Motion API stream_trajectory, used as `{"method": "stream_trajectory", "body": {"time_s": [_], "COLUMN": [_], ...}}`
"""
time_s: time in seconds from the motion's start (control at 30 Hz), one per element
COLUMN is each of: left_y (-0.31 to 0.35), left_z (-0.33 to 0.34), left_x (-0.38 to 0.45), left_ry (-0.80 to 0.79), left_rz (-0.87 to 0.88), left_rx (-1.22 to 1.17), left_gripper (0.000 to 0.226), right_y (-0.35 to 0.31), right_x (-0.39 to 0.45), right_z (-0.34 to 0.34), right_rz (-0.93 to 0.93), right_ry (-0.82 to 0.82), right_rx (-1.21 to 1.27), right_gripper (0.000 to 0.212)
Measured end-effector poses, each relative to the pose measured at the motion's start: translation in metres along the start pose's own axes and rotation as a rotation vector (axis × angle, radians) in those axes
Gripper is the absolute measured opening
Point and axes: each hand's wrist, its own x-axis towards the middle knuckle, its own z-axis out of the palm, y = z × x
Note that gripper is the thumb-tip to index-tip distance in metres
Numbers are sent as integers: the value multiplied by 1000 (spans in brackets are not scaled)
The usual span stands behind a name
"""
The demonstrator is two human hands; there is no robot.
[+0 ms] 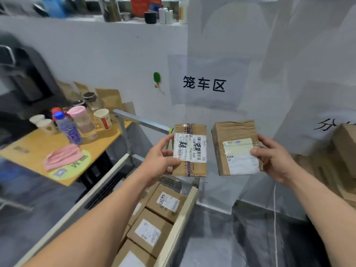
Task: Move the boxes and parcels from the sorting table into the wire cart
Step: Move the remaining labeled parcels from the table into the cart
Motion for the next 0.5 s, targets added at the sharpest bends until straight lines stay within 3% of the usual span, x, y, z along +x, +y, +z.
{"method": "stream_trajectory", "body": {"time_s": [0.5], "left_y": [-29], "left_z": [-110], "left_x": [-71], "left_ry": [400], "left_rz": [-74], "left_rx": [-89], "left_gripper": [80], "right_y": [24], "right_x": [70], "right_z": [163], "right_rz": [98], "right_ry": [-358], "right_rx": [-110], "right_gripper": [72]}}
